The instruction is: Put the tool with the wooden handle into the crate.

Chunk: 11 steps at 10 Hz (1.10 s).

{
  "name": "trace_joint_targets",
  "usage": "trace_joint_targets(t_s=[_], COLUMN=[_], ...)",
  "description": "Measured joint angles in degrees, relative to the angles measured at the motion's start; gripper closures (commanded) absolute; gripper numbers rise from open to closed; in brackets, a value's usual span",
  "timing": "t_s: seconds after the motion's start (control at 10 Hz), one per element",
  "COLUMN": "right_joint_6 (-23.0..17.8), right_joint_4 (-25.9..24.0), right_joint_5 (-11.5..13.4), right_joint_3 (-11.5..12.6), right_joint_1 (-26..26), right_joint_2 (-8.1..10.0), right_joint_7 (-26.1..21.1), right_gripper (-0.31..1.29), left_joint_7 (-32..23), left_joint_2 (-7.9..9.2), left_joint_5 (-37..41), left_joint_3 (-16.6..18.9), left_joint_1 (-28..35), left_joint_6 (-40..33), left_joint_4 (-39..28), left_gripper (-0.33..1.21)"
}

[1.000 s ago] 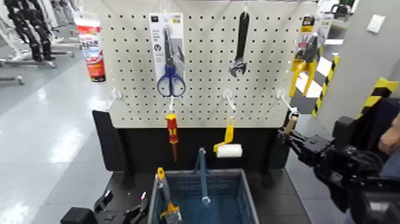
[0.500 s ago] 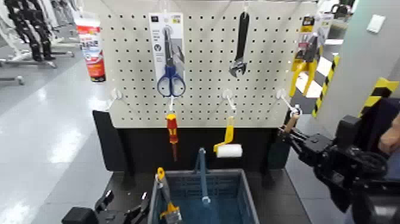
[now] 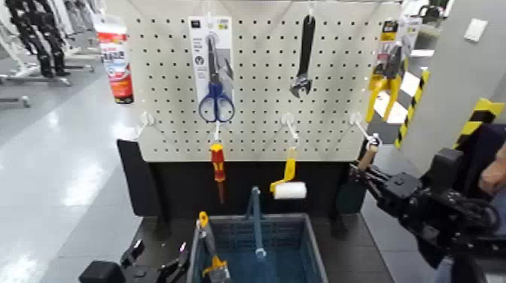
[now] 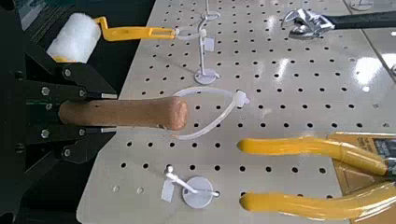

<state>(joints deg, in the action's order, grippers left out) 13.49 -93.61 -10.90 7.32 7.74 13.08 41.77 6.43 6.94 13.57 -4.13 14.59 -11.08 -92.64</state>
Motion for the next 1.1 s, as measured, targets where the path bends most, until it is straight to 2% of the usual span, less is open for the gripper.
trace_joint_targets(t_s=[0.3,0.6,0.8,1.1], right_joint_6=[4.94,5.84,5.49,4.09], right_joint_4=[-7.31,-8.81,-8.21,-4.44], right_joint_5=[-1.18,-5.37,-6.83,-10.06], right_joint_3=[1.76,2.54,1.55,-1.88], right_joint_1=[-3.15,-5.01,-5.22,-4.37], right_joint_2=[-1.26,-2.99,-3.87,-4.89], right_joint_7=[0.59,1.12,1.07,0.70], right_gripper=[1.24,1.24,1.24,1.24], left_joint_7=[0.04,0.08,0.07,0.05], left_joint_2=[0.03,0.10,0.14,0.16], left_joint_5=[0.05,0.13,0.14,0.22], left_joint_3=[0.05,0.09,0.06,0.05], left_joint_1=[0.01,0.14,0.15,0.14], left_joint_6=[0.00,0.00,0.00,-0.03], left_joint_4=[0.00,-0.08,-0.09,-0.24], left_gripper=[0.15,0.15,0.15,0.15])
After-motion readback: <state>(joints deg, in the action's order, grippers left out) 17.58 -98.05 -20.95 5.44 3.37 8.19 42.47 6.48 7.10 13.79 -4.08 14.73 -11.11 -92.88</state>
